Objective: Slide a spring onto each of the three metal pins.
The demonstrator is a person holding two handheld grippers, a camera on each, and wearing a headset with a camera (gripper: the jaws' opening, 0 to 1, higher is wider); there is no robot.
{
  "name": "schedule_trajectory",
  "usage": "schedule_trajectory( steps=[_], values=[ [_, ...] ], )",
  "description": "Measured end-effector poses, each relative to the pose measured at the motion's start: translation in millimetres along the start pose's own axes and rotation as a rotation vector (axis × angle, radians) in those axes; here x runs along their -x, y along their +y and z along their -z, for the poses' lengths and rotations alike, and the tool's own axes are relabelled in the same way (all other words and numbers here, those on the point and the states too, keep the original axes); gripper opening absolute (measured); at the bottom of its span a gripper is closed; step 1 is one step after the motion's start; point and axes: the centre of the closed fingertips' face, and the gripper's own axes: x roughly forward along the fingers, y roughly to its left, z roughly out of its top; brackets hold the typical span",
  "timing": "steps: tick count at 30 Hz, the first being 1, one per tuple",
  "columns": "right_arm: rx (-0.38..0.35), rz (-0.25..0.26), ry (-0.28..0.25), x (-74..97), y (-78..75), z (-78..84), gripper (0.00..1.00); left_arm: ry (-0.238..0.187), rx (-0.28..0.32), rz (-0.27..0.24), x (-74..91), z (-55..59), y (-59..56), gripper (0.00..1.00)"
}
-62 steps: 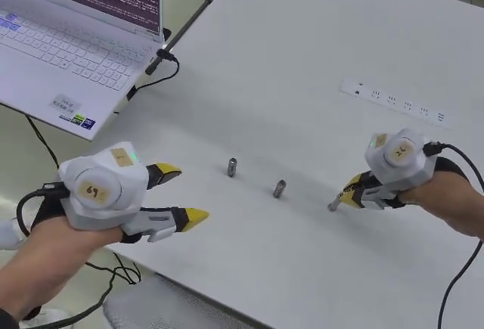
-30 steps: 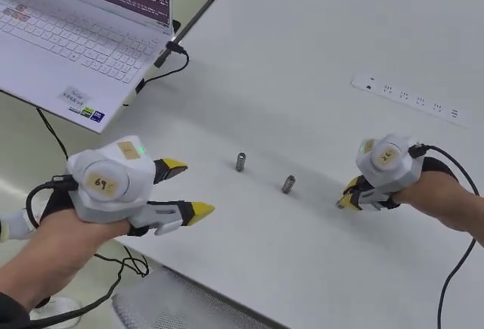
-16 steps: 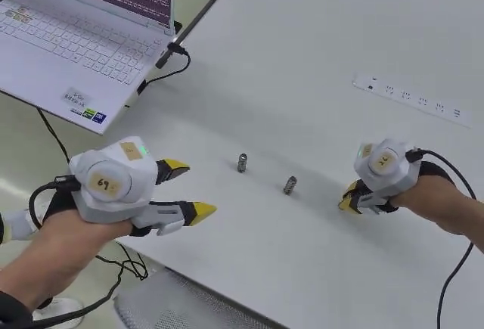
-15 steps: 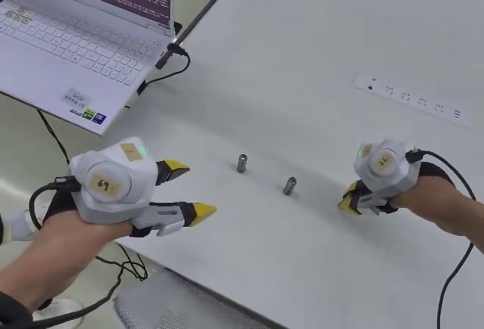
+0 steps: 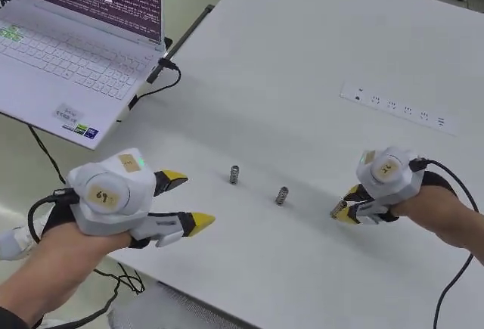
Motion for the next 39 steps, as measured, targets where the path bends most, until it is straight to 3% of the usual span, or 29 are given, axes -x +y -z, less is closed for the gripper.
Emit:
schedule_trajectory(
  steps=[5, 9, 16, 23, 39],
  values=[
    [-0.072, 0.01, -0.044, 8.7, 4.9, 4.4, 0.22, -0.006, -0.011, 0.015, -0.5, -2.0, -3.3, 0.42],
    [-0.089, 0.052, -0.067, 18.6, 4.7, 6.5, 0.22, -0.012, -0.017, 0.023, -0.2, -3.3, -4.4, 0.42],
    [-0.184, 0.105, -0.191, 35.8, 5.2, -5.6, 0.27, -0.03, -0.015, 0.026, -0.3, -7.7, -5.3, 0.42],
    [-0.25, 0.142, -0.281, 48.5, 18.5, -12.1, 0.28, -0.042, -0.012, 0.029, -1.5, -9.7, -6.2, 0.42],
    [-0.347, 0.203, -0.393, 69.1, 51.3, -16.4, 0.33, -0.063, -0.005, 0.023, -2.8, -14.6, -6.5, 0.42]
  ],
)
